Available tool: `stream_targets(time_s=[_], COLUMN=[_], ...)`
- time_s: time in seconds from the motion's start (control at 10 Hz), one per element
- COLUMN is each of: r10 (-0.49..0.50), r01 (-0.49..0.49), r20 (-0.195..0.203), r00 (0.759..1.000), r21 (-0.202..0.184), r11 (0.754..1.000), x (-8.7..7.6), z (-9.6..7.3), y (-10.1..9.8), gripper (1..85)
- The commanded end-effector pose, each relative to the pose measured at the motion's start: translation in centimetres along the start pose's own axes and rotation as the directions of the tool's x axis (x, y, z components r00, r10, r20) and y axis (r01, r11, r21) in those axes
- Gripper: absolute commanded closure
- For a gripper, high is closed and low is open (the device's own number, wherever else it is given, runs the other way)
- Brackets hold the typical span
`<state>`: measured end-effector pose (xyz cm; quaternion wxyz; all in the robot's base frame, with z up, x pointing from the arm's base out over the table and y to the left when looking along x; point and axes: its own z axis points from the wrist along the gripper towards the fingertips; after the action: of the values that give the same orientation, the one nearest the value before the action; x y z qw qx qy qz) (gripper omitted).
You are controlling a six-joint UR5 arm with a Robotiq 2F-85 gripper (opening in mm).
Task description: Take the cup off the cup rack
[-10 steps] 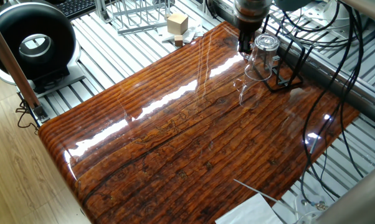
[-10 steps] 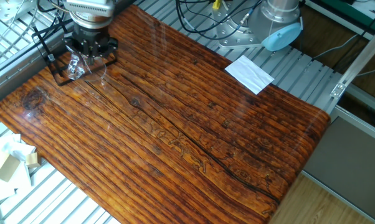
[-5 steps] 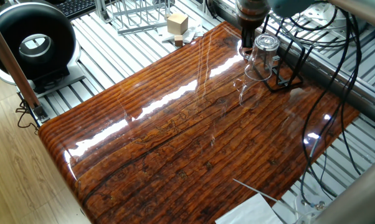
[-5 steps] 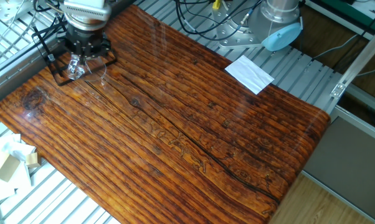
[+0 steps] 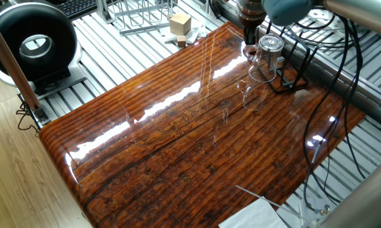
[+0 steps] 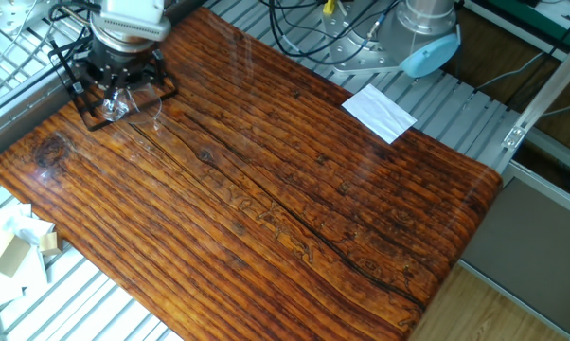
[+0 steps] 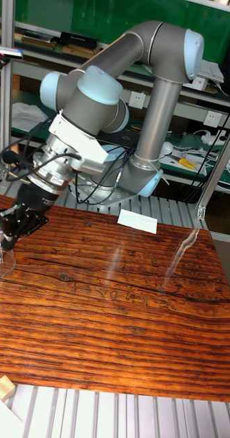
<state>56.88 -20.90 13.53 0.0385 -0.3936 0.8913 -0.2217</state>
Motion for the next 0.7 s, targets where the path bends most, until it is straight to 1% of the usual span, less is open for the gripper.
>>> stream_targets(time_s=[0.0,0.1,0.2,0.3,0.4,0.5,0.6], r10=[-0.059,-0.082,-0.098,-0.115,-0.115,-0.104,-0.095], r01=[0.059,0.082,0.099,0.116,0.115,0.104,0.095], r20=[0.000,-0.011,-0.023,-0.021,-0.011,-0.009,0.005], r00=[0.998,0.997,0.995,0.993,0.993,0.995,0.995], r21=[0.024,0.030,0.026,0.022,0.013,-0.010,-0.039], r11=[0.998,0.996,0.995,0.993,0.993,0.995,0.995], x=[-0.7,-0.5,-0.1,-0.2,-0.5,-0.5,-0.8], z=[0.6,0.8,1.1,1.6,1.7,1.7,1.7], y=[-0.5,-0.7,-0.6,-0.6,-0.2,0.4,1.2], gripper=[44.7,34.7,31.0,27.0,20.7,19.3,14.7])
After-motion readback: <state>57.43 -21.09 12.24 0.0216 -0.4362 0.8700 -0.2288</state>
